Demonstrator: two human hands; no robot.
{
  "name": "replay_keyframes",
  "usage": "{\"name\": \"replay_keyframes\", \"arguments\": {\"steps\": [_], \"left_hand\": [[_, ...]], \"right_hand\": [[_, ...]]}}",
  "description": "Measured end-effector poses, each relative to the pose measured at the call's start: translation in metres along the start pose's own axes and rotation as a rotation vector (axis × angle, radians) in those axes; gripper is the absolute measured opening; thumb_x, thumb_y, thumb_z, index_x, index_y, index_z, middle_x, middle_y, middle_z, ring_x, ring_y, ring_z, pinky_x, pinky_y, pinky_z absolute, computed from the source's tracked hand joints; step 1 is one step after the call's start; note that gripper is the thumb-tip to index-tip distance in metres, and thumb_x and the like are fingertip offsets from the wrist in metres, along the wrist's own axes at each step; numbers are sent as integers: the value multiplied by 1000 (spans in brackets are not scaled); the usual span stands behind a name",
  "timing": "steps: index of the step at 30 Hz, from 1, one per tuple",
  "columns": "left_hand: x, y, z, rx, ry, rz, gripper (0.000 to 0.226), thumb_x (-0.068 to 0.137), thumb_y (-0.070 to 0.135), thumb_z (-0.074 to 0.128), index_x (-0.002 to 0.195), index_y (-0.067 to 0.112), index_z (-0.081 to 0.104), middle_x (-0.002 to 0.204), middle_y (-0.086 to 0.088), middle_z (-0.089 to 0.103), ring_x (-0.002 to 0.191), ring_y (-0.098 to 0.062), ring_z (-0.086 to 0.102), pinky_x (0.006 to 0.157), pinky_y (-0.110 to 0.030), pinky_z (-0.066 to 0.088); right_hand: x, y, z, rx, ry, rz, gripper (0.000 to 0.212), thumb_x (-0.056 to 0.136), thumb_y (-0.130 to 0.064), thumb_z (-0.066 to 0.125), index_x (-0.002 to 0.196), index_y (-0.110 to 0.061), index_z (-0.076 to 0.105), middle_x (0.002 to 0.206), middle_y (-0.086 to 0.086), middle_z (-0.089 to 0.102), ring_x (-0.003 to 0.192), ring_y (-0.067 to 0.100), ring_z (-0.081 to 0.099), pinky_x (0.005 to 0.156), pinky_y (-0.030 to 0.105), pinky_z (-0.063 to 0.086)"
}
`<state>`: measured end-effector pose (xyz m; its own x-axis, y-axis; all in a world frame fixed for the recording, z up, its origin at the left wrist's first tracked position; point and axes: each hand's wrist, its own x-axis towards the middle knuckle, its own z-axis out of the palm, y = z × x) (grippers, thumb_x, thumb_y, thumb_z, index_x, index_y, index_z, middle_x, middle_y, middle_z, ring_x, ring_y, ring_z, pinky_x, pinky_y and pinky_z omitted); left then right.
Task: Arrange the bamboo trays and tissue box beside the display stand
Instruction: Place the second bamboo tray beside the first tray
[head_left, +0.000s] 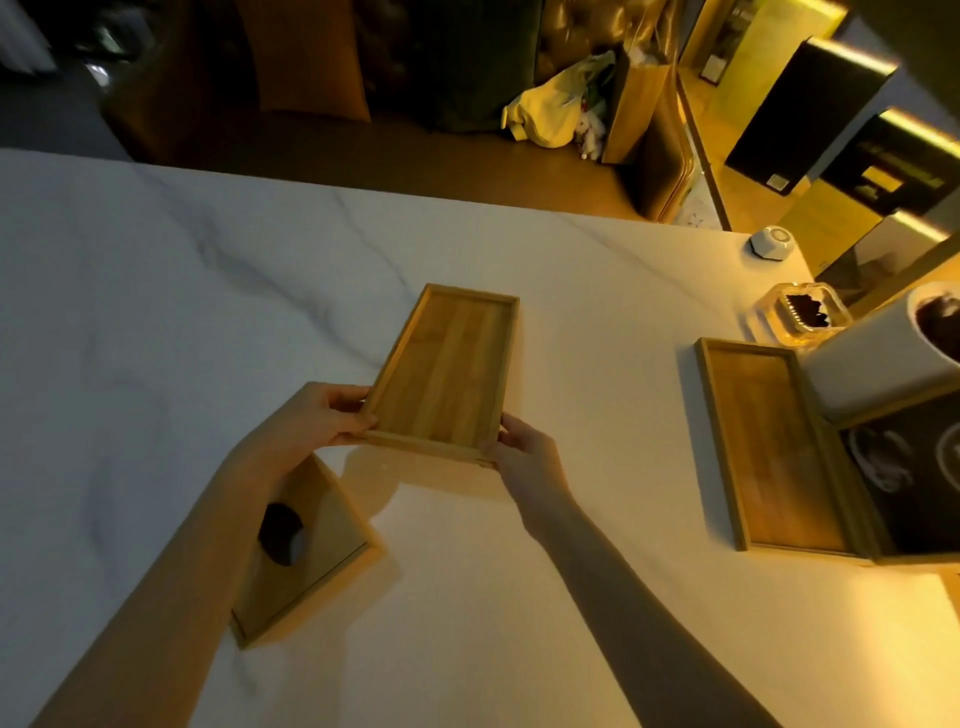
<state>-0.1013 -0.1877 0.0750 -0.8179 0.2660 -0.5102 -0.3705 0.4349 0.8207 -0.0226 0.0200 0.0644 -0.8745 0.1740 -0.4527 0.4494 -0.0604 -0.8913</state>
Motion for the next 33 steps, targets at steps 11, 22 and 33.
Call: {"name": "replay_keyframes", "arguments": {"steps": [11,22,33], "left_hand": [[-45,36,78,-29,89,148,42,83,9,59,124,11,50,112,-3,62,92,-14,63,74,-18,50],[-44,46,187,33,88,228,38,86,9,54,123,11,51,105,0,61,95,-20,59,87,-33,47],[-15,29,241,69,53,133,41,81,1,57,121,10,52,104,-3,65,98,-19,61,87,-27,47]], "right_hand": [[-45,-13,-90,-90,-25,-129,40,86,-9,56,125,-19,51,91,-22,58,87,-1,55,65,12,46],[-79,13,-176,-139,97,-128,34,90,-11,52,123,-21,55,108,-4,64,105,12,56,94,34,46],[-55,48,-225,-217,102,56,37,90,-2,48,124,-17,54,113,2,58,111,21,50,97,38,43]]}}
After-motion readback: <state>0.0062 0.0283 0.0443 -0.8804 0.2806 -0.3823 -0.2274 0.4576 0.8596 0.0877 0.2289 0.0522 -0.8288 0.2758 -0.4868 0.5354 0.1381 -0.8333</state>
